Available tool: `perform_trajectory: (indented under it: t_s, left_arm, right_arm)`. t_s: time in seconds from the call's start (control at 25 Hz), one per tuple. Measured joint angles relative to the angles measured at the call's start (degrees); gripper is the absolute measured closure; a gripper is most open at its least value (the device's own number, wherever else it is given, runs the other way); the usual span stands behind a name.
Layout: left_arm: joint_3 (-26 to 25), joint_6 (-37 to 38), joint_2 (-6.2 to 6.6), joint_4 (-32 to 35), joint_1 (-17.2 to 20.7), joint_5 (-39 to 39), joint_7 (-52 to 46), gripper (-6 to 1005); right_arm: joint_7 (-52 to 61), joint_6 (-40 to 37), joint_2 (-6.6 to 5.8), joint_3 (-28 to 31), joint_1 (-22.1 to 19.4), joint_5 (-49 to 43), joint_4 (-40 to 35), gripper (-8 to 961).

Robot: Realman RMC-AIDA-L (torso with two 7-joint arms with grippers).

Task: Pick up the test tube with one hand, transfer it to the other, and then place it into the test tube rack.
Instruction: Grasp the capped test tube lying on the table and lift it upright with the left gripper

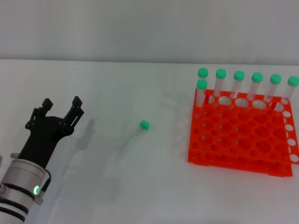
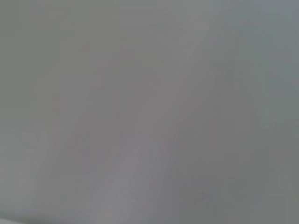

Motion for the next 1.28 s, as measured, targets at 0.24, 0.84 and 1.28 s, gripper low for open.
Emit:
perform_trajectory:
  t_s: [0.24, 0.84, 1.28]
  left_arm:
    - [-0.3, 3.3, 0.23, 4.6, 1.8, -0.5, 3.7, 141]
    - [-2.5, 6.0, 8.05, -17.5, -17.2, 21.8, -53.6, 182]
    - [11.2, 17.4, 11.46, -47.9, -39.1, 52.4, -95.9, 212]
  right_arm:
    - [0.0, -1.6, -0.12, 0.2, 0.2, 0.2, -1.3, 81]
    - [0.5, 3.6, -0.24, 0.2, -0.5, 0.3, -4.2, 81]
    - [0.5, 2.7, -0.75, -0.3, 0.4, 0.1, -5.0, 81]
